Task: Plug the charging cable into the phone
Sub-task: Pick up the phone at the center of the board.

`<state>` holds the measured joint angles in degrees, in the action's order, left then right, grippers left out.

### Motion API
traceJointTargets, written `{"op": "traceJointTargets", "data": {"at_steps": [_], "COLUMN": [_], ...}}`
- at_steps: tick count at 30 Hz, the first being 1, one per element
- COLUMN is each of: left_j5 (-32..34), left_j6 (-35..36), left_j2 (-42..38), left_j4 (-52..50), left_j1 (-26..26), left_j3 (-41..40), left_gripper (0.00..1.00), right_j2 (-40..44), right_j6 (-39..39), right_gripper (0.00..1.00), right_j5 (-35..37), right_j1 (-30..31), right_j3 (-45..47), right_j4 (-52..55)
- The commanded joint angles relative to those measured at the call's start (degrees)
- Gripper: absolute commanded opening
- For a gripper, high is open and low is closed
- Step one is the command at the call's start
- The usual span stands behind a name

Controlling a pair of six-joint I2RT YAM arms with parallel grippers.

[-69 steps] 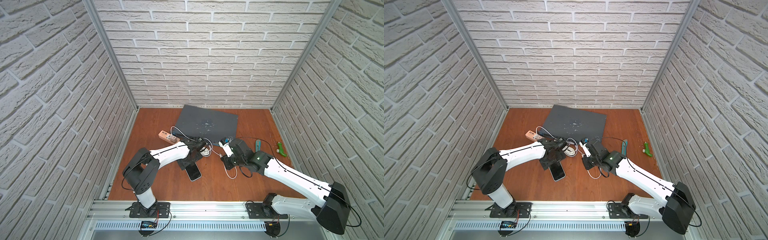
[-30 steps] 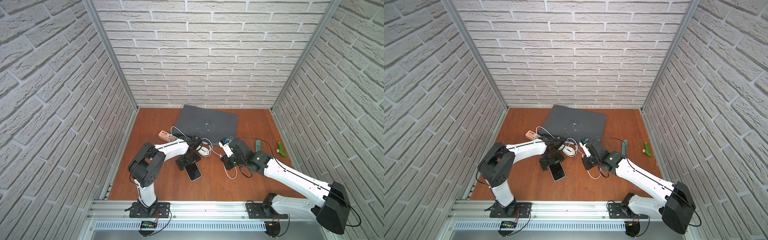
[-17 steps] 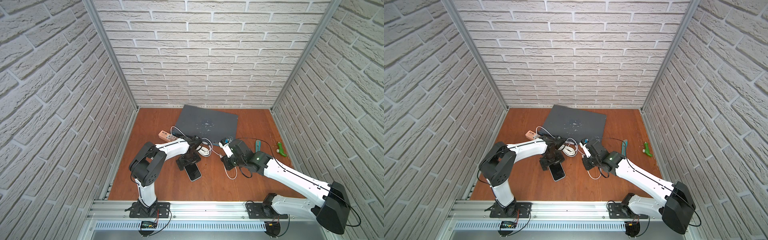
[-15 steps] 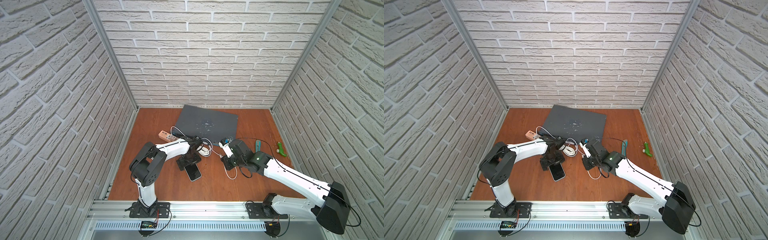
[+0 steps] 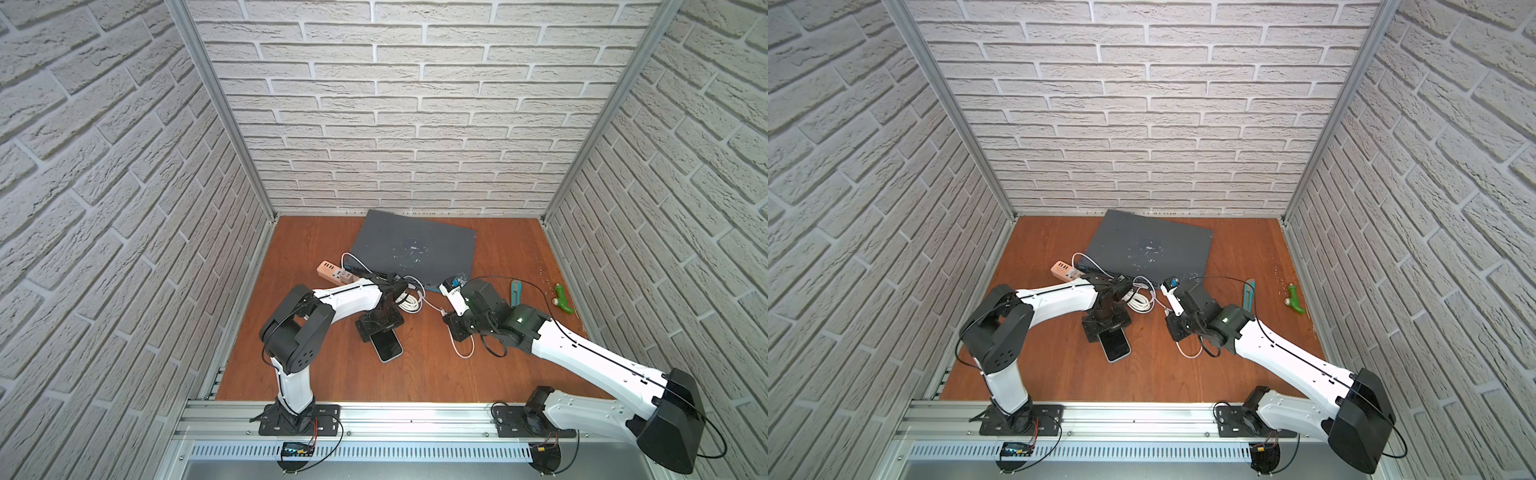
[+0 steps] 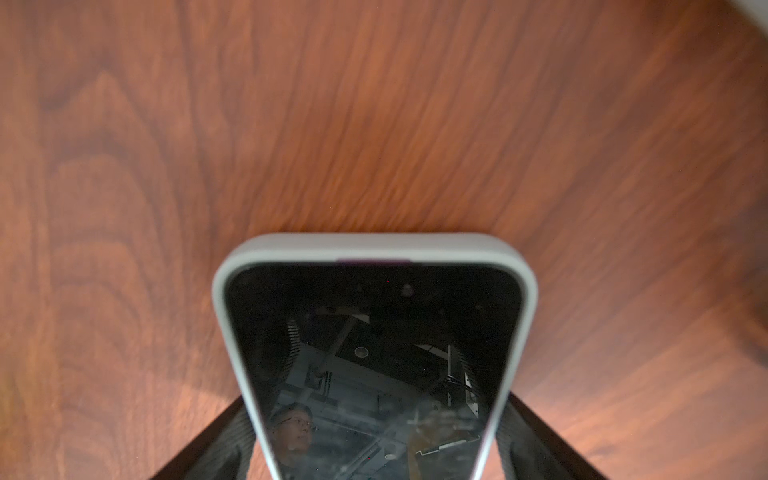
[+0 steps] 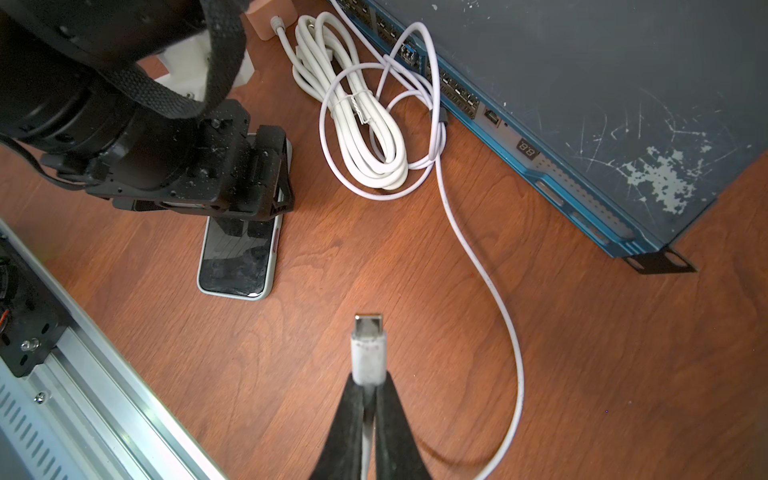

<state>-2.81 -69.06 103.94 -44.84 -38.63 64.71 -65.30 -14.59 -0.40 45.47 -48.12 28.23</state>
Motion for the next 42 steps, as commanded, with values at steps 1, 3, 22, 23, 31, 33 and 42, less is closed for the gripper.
{"op": "traceJointTargets", "data": {"at_steps": [1,3,22,23,31,33,42], "left_j5": [-1.2,-1.4,-0.7,-0.8,-1.1,-0.8,4.1], "left_j6": [0.1,0.3,0.3,0.3,0.2,0.2,0.2], "left_j2": [3.6,3.9,4.7,4.6,4.0,3.5,-0.7], "left_j4": [3.1,3.7,5.2,5.2,5.9,6.2,1.8], "left_j1": [0.2,0.5,0.7,0.8,0.9,1.0,0.0], "left_j3": [-3.0,-2.9,-2.5,-2.6,-3.0,-2.9,-0.4], "left_gripper": [0.89,0.88,0.33,0.28,0.0,0.0,0.0], "right_j2": [-0.5,-0.8,-1.8,-1.7,-2.3,-2.3,-2.8], "right_j6": [-0.2,-0.1,-0.3,-0.3,-0.6,-0.6,-0.4], "right_gripper": [0.03,0.03,0.03,0.03,0.03,0.03,0.03], "right_j5": [0.4,0.4,1.3,1.3,1.7,1.7,1.6], "right_j1": [-0.3,-0.3,-0.3,-0.3,-0.3,-0.3,-0.3], "right_j3": [0.5,0.6,0.2,0.2,-0.4,-0.6,-1.5], "right_j4": [-1.6,-1.8,-1.9,-1.9,-1.6,-1.3,-1.0]}}
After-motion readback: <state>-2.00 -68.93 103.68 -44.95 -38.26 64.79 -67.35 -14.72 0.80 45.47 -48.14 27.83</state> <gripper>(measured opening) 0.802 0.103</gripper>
